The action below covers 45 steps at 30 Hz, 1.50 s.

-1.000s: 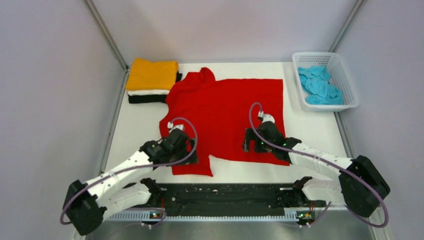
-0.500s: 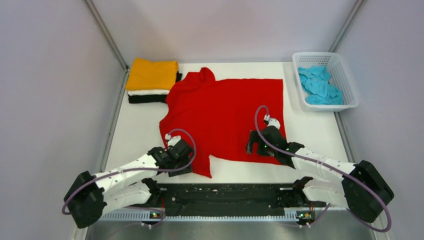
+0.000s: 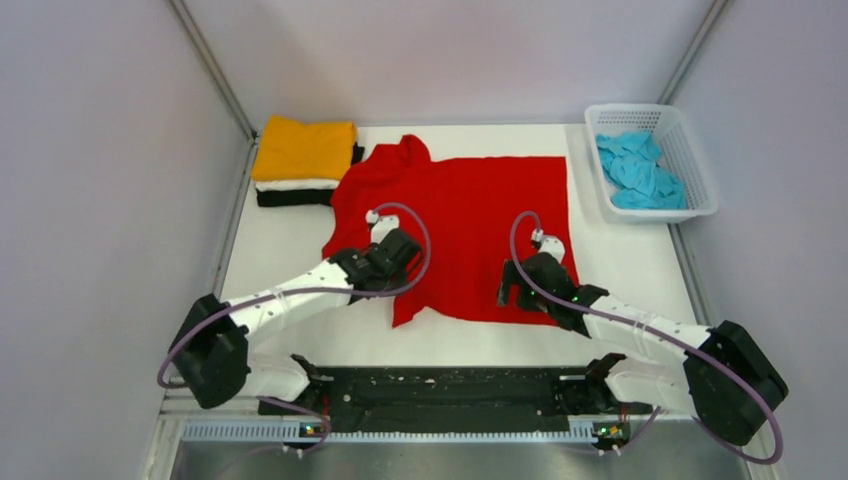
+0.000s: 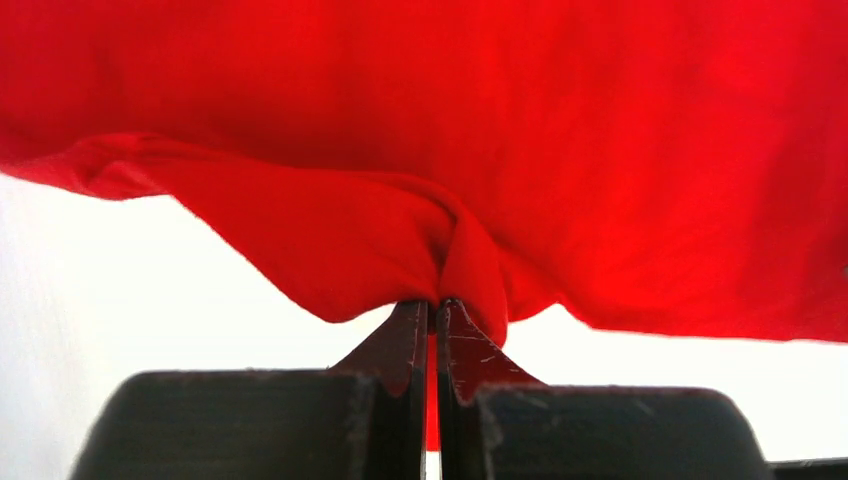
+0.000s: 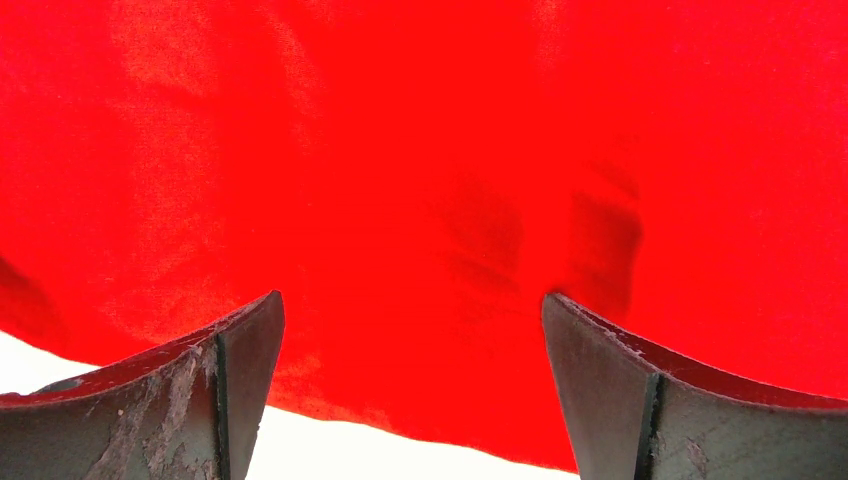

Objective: Fold and stack the t-shirts
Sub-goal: Flatten out the tshirt

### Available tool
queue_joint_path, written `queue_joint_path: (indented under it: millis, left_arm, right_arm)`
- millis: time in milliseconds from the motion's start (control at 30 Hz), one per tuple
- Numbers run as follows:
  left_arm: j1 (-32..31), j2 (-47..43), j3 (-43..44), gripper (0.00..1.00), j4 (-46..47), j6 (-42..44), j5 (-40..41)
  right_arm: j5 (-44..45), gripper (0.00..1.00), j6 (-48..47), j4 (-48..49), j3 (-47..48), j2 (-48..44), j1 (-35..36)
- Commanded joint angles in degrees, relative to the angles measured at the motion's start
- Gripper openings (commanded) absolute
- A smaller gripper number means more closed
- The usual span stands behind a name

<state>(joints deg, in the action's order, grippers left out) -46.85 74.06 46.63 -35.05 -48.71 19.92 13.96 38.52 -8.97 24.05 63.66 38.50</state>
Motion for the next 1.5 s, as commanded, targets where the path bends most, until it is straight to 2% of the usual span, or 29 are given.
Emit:
queue_joint_path:
  millis: [0,67,100,200,267,333,400,433,633,800,867,1000,1133,1200,1233,1300,1333,1467]
  left_arm:
    - [3.3,8.4,10.7,0.00,3.8,9.4,0.1]
    - [6.1,15.7,15.6,0.00,3.4,11.3,-2.2]
    - [7.7,19.2,18.0,0.09,3.0,11.6,-4.5]
    - [11.4,28.4,26.4,0.44,2.6,11.5,-9.7]
    - [12.1,32.6,31.8,0.51,1.1,12.2,-13.0]
    - [12.1,33.3,34.0,0.65,0.5,12.5,-14.4]
    - [12.1,30.9,31.7,0.92,2.1,12.6,-14.6]
    - [12.1,28.9,29.7,0.98,3.3,12.4,-14.3]
    - [13.5,18.6,18.4,0.99,8.7,10.2,-12.4]
    - [16.5,19.1,15.5,0.99,13.2,9.5,-15.8]
    - [16.7,20.2,15.3,0.93,16.0,10.0,-18.4]
    - [16.8,23.8,16.9,0.68,18.2,11.2,-19.6]
    - [17.1,28.1,19.9,0.46,18.3,11.9,-21.5]
    - [17.1,29.2,21.2,0.39,17.9,12.1,-22.7]
    - [17.1,29.5,21.3,0.31,17.9,12.1,-23.0]
    - [17.1,29.4,21.4,0.03,17.3,12.1,-22.5]
    - [17.1,29.1,21.3,0.00,16.7,12.1,-22.1]
    - [17.0,24.5,18.7,0.00,13.9,11.8,-22.3]
  right_arm:
    - [4.0,0.99,-1.3,-2.4,1.9,0.9,0.1]
    - [4.8,0.99,-1.6,-2.7,2.6,2.0,0.0]
    - [5.0,0.99,-1.6,-2.9,2.8,2.6,0.0]
    - [5.5,0.99,-1.7,-2.6,3.3,4.4,-0.4]
    - [5.6,0.99,-1.6,-2.9,3.7,5.3,-0.6]
    - [5.7,0.99,-1.6,-3.5,3.9,5.5,-0.6]
    - [6.1,0.99,-1.6,-3.8,3.6,4.9,-0.6]
    - [6.3,0.99,-1.5,-3.8,3.4,4.4,-0.6]
    - [6.7,0.99,-1.5,-3.7,3.1,3.6,-0.6]
    - [6.6,0.99,-1.5,-3.2,3.2,5.2,-0.7]
    - [6.7,0.99,-1.4,-3.0,3.1,6.1,-0.7]
    - [7.0,0.99,-1.5,-2.9,3.3,7.3,-0.7]
    - [7.0,0.99,-1.6,-2.8,3.3,7.7,-0.7]
    - [7.1,0.99,-1.6,-2.8,3.3,7.6,-0.7]
    - [7.0,0.99,-1.5,-2.9,3.2,7.3,-0.7]
    - [6.9,0.99,-1.4,-3.0,3.0,6.9,-0.7]
    - [6.8,0.99,-1.3,-3.0,2.9,6.6,-0.7]
    - [6.5,0.99,-1.3,-3.3,2.5,5.4,-0.7]
